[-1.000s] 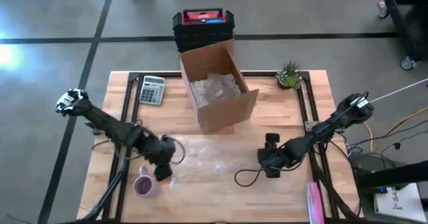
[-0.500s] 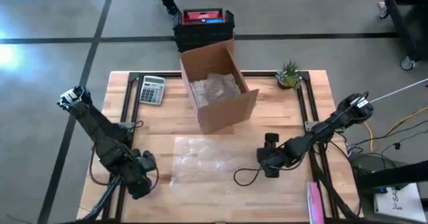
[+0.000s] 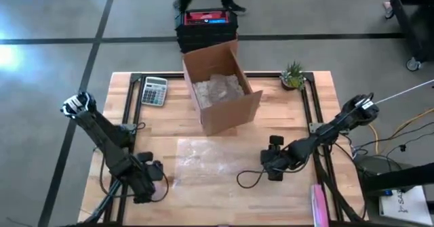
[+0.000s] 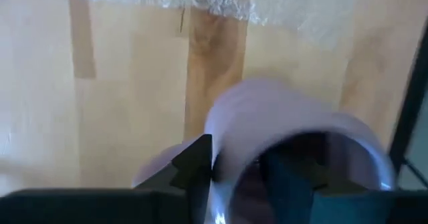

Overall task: Wrap mug
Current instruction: Wrap the purple mug with the bubble wrap

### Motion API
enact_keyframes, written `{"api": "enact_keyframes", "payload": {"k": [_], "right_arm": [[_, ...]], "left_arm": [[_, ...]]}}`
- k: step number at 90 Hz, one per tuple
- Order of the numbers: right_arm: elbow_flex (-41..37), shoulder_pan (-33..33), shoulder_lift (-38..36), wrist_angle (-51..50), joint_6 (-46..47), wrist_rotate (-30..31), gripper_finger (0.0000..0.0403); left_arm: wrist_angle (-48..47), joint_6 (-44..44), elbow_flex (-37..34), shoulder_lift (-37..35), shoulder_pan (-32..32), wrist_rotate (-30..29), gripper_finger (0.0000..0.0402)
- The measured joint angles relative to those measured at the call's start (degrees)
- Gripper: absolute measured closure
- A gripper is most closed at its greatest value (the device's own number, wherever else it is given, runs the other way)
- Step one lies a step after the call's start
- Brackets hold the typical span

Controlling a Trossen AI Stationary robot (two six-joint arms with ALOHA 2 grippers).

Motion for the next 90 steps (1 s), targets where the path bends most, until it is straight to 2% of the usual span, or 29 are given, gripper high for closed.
{"api": "enact_keyframes", "payload": {"k": [18,31,49,56,69,80,90], "right_arm": [[0.01,0.00,0.00,-0.05,-2.01,0.05,0.0228],[-0.01,0.00,0.00,0.07,-2.34,0.05,0.0235],[0.01,-0.02,0.00,-0.05,-3.32,0.05,0.0257],[0.01,-0.02,0.00,-0.05,-3.40,-0.47,0.0266],[0.10,-0.01,-0.22,0.07,-5.50,-5.45,0.0280],[0.12,-0.11,-1.03,-0.05,-5.56,-5.54,0.0280],[0.12,0.22,-4.55,-1.10,-3.42,-6.57,0.0258]], "left_arm": [[0.68,3.44,-0.17,6.19,0.58,0.04,0.0318],[1.70,2.32,0.49,8.00,1.18,0.06,0.0378],[-0.93,-4.37,2.47,6.47,1.72,-0.07,0.0380],[-4.44,-6.12,5.16,6.07,1.81,-0.05,0.0380],[-12.94,-7.75,13.18,5.93,3.69,-0.38,0.0380],[-14.29,-7.92,20.28,5.84,6.56,-6.20,0.0380],[-12.79,-6.56,25.17,6.28,10.64,-10.27,0.0380]]}}
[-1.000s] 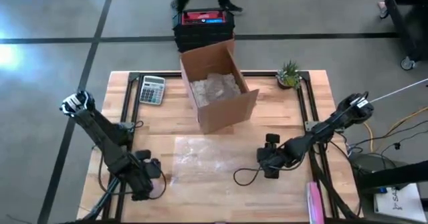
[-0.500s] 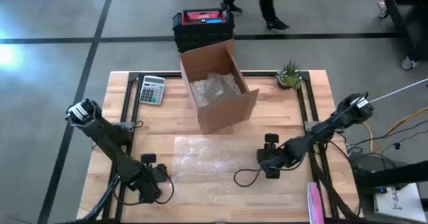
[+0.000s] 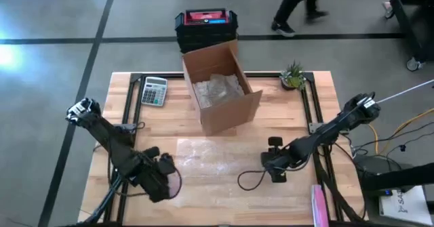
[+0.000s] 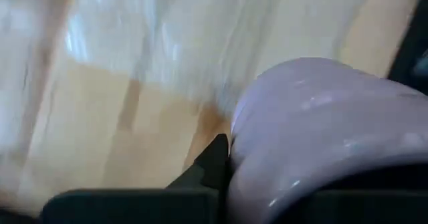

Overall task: Wrap mug
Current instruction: Wrap the purple mug with the bubble wrap

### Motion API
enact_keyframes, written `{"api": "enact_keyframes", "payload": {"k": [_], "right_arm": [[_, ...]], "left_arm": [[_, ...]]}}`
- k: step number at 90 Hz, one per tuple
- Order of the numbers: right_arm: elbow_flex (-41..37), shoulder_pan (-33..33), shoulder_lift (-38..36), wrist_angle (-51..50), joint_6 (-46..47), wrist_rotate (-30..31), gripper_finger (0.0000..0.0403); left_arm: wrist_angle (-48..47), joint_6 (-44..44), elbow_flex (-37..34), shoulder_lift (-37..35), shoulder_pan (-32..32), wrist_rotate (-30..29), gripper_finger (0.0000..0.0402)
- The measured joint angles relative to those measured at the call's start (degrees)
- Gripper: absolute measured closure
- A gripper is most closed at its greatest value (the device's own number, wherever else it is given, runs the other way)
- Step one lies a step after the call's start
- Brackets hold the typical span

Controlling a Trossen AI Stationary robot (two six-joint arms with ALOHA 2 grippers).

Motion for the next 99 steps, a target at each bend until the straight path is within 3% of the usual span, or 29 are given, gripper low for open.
{"api": "enact_keyframes", "payload": {"k": [24,43,68,87,99], "right_arm": [[0.09,3.81,-12.52,-1.59,10.79,-3.91,0.0180],[-0.45,7.52,-14.83,-4.35,17.89,-3.96,0.0150],[-0.82,12.50,-12.18,-7.03,24.58,-3.94,0.0163],[-1.41,15.22,-11.30,-6.92,29.23,-3.92,0.0181],[-1.81,15.58,-11.30,-7.00,31.54,-3.58,0.0186]], "left_arm": [[11.88,19.06,5.22,11.15,14.15,-0.30,0.0380],[21.01,31.78,13.43,25.71,22.66,2.86,0.0380],[19.02,41.34,26.66,39.34,25.70,9.04,0.0380],[18.61,41.98,30.11,41.94,25.86,9.08,0.0377],[19.79,41.86,29.98,41.79,25.86,9.14,0.0333]]}}
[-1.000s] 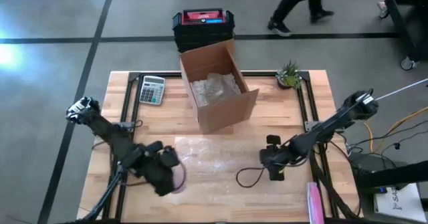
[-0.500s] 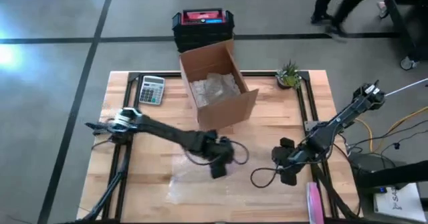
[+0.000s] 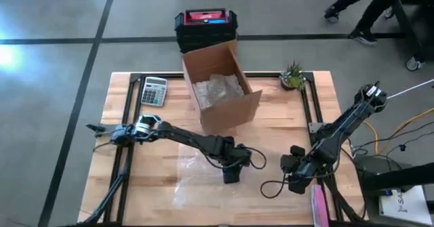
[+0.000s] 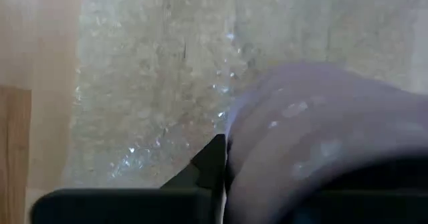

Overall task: Wrap mug
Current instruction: Wrap the purple mug with the bubble wrap

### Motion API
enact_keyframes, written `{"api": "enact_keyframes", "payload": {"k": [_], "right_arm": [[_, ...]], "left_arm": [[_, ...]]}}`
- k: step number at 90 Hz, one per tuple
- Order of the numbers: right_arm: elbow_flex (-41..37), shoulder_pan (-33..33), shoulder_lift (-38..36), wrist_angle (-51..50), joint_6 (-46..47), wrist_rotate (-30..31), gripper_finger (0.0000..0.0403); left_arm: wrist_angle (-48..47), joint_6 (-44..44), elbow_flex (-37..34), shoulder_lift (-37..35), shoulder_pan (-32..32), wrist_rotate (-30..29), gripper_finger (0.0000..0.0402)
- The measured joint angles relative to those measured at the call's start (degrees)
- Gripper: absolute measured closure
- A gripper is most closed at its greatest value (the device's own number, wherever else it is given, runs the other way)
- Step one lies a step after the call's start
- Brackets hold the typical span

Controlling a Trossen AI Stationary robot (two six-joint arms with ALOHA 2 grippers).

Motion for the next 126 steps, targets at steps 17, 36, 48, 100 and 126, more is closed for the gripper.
{"api": "enact_keyframes", "payload": {"k": [17,36,48,100,126], "right_arm": [[0.00,0.00,-0.06,0.35,-0.01,-0.04,0.0172],[0.00,0.12,-0.81,-0.44,2.19,-6.32,0.0151],[-0.42,1.95,-0.06,-2.98,4.90,-7.46,0.0150],[-4.86,4.48,10.88,0.58,2.55,-8.55,0.0203],[-4.15,4.47,10.37,0.76,-1.55,-5.77,0.0284]], "left_arm": [[-2.61,0.82,1.32,-0.20,0.14,0.24,0.0244],[-12.26,-1.91,3.74,-3.44,-0.75,-1.31,0.0170],[-19.38,-5.59,0.63,-5.99,-3.04,-4.38,0.0150],[2.22,-8.73,-22.10,-18.65,-3.81,-5.17,0.0187],[2.85,-8.01,-21.37,-21.38,-3.90,-5.64,0.0182]]}}
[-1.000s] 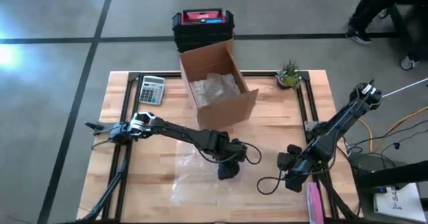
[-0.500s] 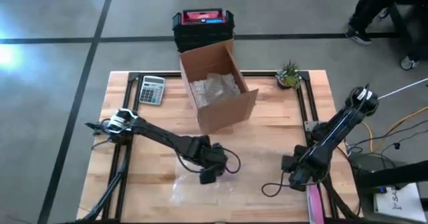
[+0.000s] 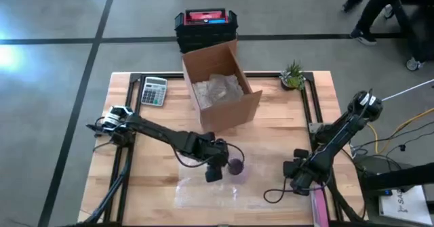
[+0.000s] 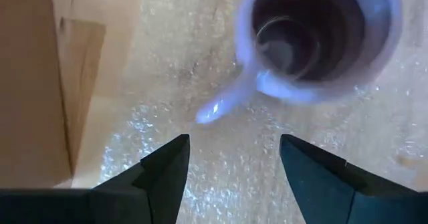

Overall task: Wrap mug
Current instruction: Wrap the purple mug with the bubble wrap

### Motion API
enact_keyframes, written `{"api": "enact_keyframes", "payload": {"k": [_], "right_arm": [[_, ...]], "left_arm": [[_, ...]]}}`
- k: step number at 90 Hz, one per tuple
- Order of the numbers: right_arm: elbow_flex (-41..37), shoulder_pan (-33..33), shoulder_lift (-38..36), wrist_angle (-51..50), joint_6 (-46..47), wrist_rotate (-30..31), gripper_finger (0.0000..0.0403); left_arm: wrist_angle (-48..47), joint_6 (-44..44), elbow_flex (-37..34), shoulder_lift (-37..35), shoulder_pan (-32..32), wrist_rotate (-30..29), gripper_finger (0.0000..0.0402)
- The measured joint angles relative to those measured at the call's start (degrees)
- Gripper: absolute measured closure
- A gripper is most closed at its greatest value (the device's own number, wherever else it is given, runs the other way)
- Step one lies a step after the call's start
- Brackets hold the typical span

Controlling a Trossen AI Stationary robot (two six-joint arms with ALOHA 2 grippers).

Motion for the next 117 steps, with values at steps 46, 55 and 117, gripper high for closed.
{"api": "enact_keyframes", "payload": {"k": [46,55,117], "right_arm": [[15.02,-2.23,-3.17,2.96,-25.49,34.76,0.0400],[16.42,-4.21,-2.98,9.80,-36.08,40.91,0.0399],[13.95,-19.29,9.61,34.76,-52.33,26.97,0.0400]], "left_arm": [[5.10,-9.05,-11.39,-2.83,-4.23,-1.81,0.0230],[6.32,-9.24,-11.23,-3.68,-4.31,-3.73,0.0242],[38.35,5.02,-10.30,-1.47,-2.76,-6.91,0.0298]]}}
